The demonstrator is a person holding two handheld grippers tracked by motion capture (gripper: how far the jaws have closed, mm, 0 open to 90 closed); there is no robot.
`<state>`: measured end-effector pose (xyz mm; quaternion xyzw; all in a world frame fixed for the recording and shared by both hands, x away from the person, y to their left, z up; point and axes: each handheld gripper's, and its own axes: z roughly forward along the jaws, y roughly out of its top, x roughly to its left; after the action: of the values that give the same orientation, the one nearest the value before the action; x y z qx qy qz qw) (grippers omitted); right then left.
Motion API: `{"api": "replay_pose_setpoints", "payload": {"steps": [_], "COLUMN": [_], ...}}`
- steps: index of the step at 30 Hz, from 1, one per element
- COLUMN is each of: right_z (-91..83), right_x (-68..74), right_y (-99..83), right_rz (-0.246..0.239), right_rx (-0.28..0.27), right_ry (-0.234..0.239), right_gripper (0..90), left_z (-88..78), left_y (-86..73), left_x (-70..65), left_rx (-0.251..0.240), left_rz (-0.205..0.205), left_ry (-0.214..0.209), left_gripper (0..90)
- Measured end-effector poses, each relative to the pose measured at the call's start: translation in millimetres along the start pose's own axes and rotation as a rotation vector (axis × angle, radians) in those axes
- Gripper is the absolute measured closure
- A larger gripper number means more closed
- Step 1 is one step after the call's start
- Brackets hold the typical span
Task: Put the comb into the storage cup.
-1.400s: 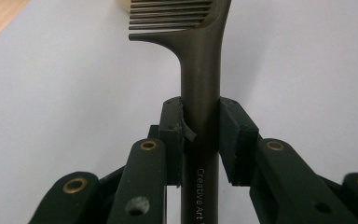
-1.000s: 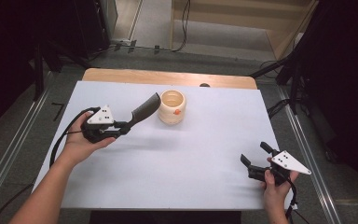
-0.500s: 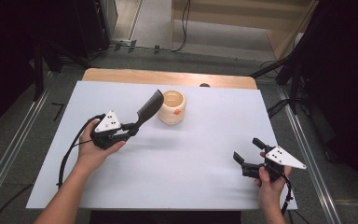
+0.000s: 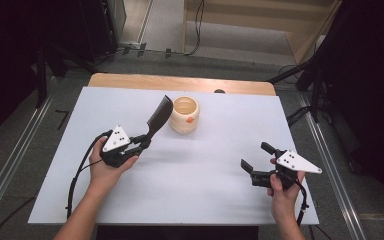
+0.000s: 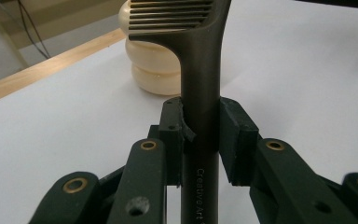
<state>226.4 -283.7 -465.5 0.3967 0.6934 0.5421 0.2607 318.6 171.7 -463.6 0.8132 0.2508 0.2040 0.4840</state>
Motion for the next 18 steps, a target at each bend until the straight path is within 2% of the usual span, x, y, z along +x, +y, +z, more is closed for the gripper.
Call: {"api": "replay_pose_setpoints", "payload": {"steps": [5,9,18], "right_z": [6.9,13.4,24.7], "right_x": [6.1,11.3,20.1], "right_y": [10.7,20.4,33.7], "right_rz": [-0.012,-0.017,-0.011], "right_rx": [0.005,0.007,0.022], "right_ry": [0.020,0.041,0.064], "right_gripper": [3.7,3.7,3.7], "left_z": [-0.4,-0.1,-0.6], "left_y": [-2.6,-5.8,-6.1], "left_x": [-6.1,-11.2,-22.2], "left_rx": [-0.029,-0.050,-0.075], "left_rz": [-0.025,-0.042,-0.054], "left_ry": [0.032,0.037,0.075], "left_gripper": [73.0,73.0,73.0]}}
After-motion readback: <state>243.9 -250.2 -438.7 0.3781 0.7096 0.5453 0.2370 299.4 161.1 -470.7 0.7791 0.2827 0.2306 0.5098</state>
